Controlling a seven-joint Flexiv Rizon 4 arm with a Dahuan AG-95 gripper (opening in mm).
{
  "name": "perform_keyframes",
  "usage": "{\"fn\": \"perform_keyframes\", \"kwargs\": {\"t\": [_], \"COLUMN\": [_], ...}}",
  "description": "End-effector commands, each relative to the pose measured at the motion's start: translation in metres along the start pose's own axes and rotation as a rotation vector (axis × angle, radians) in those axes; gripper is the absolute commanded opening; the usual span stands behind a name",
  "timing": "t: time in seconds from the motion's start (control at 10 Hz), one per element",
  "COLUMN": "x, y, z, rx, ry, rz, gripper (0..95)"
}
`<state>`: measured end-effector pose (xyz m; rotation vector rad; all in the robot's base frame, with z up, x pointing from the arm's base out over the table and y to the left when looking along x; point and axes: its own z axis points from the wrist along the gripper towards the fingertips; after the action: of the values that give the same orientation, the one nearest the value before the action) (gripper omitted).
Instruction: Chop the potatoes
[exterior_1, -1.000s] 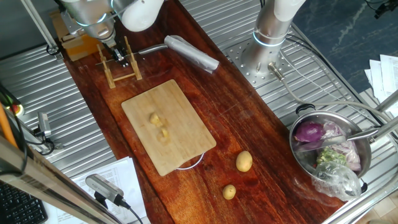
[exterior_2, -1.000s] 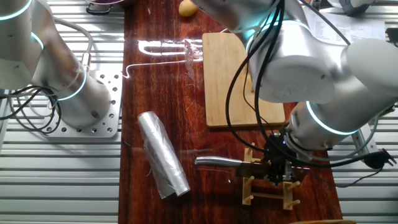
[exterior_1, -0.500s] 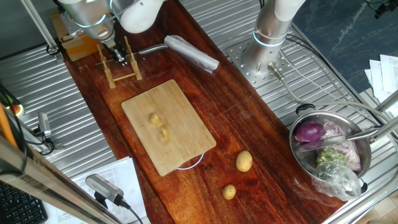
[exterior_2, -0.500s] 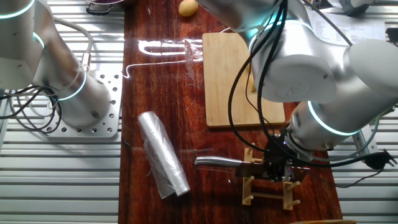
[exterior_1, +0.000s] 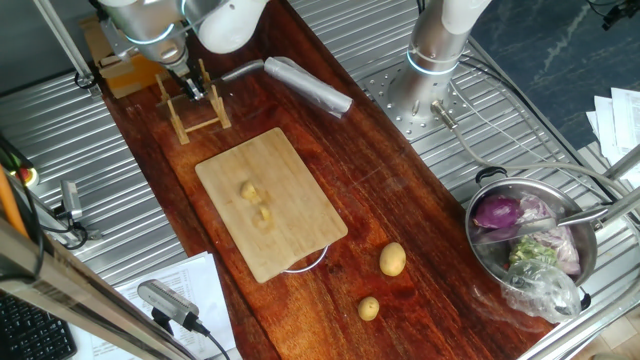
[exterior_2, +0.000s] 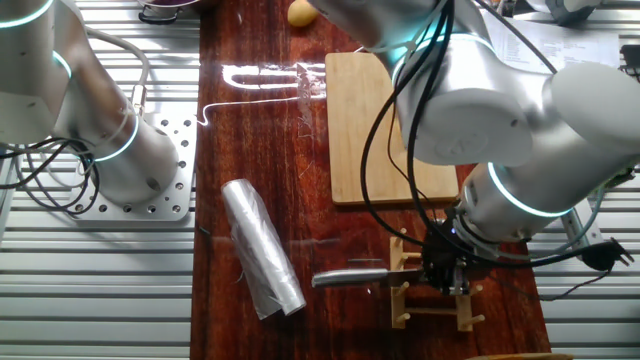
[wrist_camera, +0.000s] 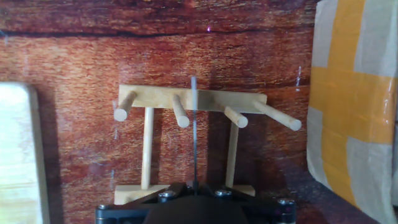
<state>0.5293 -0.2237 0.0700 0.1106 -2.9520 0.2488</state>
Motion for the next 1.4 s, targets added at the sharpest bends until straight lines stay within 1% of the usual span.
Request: {"fn": "perform_keyframes", "kwargs": {"t": [0.1,0.2,0.3,0.4,0.5,0.6,0.7,0.8,0.9,1.0,1.1,1.2,1.3,1.4], "x": [0.008,0.009,0.011,0.015,0.017,0.018,0.018,0.017,0.015,0.010,0.008,0.006,0.006,0.006], "y": [-0.010,-0.012,-0.014,-0.016,-0.017,-0.018,-0.019,-0.019,-0.016,-0.008,0.001,0.019,0.019,0.019], "z": [-0.006,-0.008,-0.015,-0.025,-0.033,-0.041,-0.051,-0.065,-0.081,-0.099,-0.111,-0.126,-0.126,-0.126], "rx": [-0.019,-0.029,-0.036,-0.034,-0.045,-0.065,-0.077,-0.108,-0.154,-0.193,-0.207,-0.214,-0.222,-0.222], "ry": [-0.022,-0.032,-0.039,-0.052,-0.058,-0.060,-0.060,-0.062,-0.066,-0.055,-0.047,-0.030,-0.028,-0.026], "rz": [-0.063,-0.079,-0.089,-0.095,-0.094,-0.091,-0.103,-0.112,-0.121,-0.134,-0.133,-0.120,-0.097,-0.073], "gripper": [0.0,0.0,0.0,0.0,0.0,0.0,0.0,0.0,0.0,0.0,0.0,0.0,0.0,0.0]}}
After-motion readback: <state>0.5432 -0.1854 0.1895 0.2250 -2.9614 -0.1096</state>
